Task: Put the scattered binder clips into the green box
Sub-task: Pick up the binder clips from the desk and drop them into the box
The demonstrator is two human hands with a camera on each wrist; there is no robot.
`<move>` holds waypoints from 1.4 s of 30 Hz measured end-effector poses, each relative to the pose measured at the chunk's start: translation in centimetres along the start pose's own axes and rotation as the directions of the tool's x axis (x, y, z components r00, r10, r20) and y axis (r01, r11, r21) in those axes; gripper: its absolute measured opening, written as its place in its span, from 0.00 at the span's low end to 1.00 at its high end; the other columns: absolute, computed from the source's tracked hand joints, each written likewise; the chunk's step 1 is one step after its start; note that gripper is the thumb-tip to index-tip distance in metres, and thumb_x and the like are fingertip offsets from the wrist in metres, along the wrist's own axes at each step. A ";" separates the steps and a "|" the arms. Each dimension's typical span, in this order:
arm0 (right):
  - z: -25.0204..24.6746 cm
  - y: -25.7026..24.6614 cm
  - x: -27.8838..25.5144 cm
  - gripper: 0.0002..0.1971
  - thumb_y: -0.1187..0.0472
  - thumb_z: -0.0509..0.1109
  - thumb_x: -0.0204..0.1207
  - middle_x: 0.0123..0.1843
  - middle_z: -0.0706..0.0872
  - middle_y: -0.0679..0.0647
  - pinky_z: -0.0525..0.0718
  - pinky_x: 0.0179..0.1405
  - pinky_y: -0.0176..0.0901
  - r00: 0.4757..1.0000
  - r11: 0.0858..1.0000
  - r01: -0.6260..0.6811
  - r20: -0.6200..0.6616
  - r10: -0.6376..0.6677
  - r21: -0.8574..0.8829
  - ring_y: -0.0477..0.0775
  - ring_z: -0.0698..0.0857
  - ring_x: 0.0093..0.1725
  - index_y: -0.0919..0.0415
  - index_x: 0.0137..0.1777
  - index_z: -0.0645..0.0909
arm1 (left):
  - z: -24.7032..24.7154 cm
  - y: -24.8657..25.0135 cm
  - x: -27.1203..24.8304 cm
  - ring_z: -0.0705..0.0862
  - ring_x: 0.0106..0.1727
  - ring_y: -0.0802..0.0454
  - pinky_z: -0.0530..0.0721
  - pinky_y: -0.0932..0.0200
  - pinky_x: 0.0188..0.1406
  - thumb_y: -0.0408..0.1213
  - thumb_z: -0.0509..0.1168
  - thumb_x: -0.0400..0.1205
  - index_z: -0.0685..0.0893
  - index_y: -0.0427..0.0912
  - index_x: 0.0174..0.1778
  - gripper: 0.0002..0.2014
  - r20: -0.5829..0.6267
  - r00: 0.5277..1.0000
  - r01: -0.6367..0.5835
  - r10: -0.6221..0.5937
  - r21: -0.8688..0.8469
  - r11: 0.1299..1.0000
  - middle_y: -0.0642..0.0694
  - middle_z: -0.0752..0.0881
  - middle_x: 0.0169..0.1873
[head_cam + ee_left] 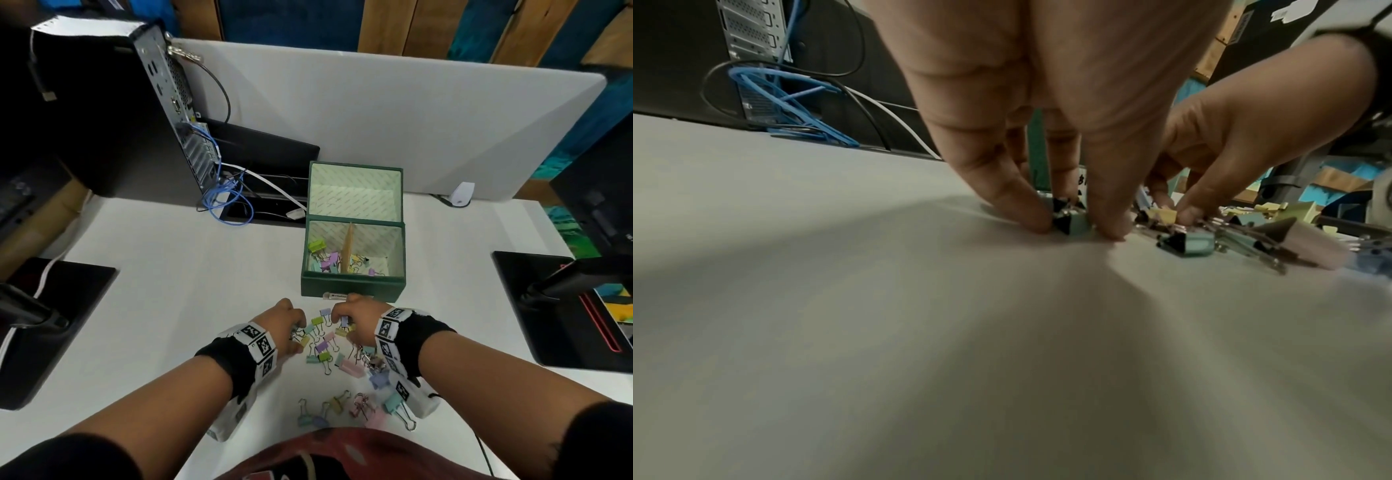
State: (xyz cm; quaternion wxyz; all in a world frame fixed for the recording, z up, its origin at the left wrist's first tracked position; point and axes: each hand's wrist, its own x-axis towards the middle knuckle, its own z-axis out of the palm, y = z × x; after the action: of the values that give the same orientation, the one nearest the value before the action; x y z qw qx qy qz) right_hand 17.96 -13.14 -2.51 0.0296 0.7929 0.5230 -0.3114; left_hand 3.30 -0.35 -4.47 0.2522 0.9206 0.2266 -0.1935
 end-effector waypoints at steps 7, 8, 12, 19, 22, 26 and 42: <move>0.1 0.3 0.2 0.13 0.70 0.71 0.65 0.50 0.70 0.52 0.73 0.43 0.40 1.000 1.000 -0.017 0.000 0.017 -0.001 0.56 0.75 0.47 0.55 0.48 0.80 | -0.1 0.0 0.1 0.81 0.57 0.45 0.80 0.56 0.59 0.39 0.70 0.76 0.79 0.44 0.59 0.17 0.007 1.000 -0.013 0.013 0.015 1.000 0.44 0.74 0.60; 0.3 0.4 0.1 0.12 0.69 0.71 0.65 0.50 0.70 0.51 0.73 0.43 0.40 1.000 0.999 -0.025 -0.006 0.026 0.025 0.55 0.76 0.48 0.53 0.45 0.79 | -0.1 0.0 0.1 0.81 0.56 0.45 0.80 0.57 0.57 0.38 0.69 0.76 0.80 0.44 0.58 0.15 0.000 1.000 -0.013 0.013 0.009 1.000 0.45 0.74 0.56; 0.4 0.8 -0.5 0.12 0.67 0.73 0.65 0.49 0.71 0.50 0.74 0.44 0.38 0.997 0.988 -0.062 -0.043 0.069 0.144 0.52 0.76 0.48 0.50 0.39 0.75 | -0.1 -0.2 0.1 0.78 0.47 0.49 0.78 0.60 0.48 0.36 0.70 0.72 0.81 0.43 0.52 0.12 -0.026 1.000 -0.012 0.012 -0.006 1.000 0.50 0.70 0.47; 0.1 2.2 -1.7 0.08 0.66 0.73 0.67 0.48 0.76 0.47 0.74 0.47 0.36 0.987 0.946 -0.112 -0.073 0.141 0.304 0.46 0.76 0.49 0.56 0.45 0.86 | -0.6 0.2 0.2 0.77 0.45 0.52 0.76 0.63 0.45 0.31 0.67 0.72 0.77 0.47 0.36 0.07 -0.065 0.998 -0.008 0.009 0.006 1.000 0.52 0.74 0.44; -0.8 2.5 -2.5 0.08 0.66 0.71 0.69 0.41 0.77 0.39 0.72 0.37 0.30 0.986 0.926 -0.080 -0.108 0.128 0.369 0.42 0.77 0.41 0.54 0.46 0.87 | -0.8 0.2 0.0 0.76 0.46 0.54 0.74 0.67 0.41 0.30 0.67 0.73 0.81 0.47 0.38 0.06 -0.056 0.998 -0.032 0.031 -0.013 0.999 0.51 0.74 0.46; -3.9 2.2 -3.9 0.06 0.65 0.73 0.71 0.35 0.79 0.37 0.71 0.34 0.27 0.974 0.835 0.023 -0.202 0.106 0.549 0.34 0.77 0.30 0.53 0.44 0.86 | -1.6 0.4 -0.5 0.77 0.46 0.55 0.76 0.68 0.48 0.32 0.70 0.73 0.82 0.51 0.36 0.07 -0.086 0.994 -0.077 0.069 -0.098 0.992 0.52 0.75 0.46; -5.1 4.7 -3.4 0.26 0.76 0.57 0.78 0.74 0.76 0.53 0.71 0.62 0.32 0.866 0.770 0.087 -0.429 0.255 0.632 0.52 0.75 0.74 0.52 0.71 0.73 | -7.6 7.3 1.4 0.78 0.37 0.58 0.77 0.66 0.44 0.33 0.71 0.74 0.84 0.50 0.36 0.06 -0.314 0.938 -0.249 0.147 -0.313 0.917 0.56 0.79 0.40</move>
State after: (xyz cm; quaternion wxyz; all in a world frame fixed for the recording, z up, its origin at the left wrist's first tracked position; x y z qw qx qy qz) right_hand 23.45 -16.18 2.07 -0.3581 0.8316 0.3397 -0.2547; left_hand 10.06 -1.29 3.66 0.3942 0.8979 0.1956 0.0105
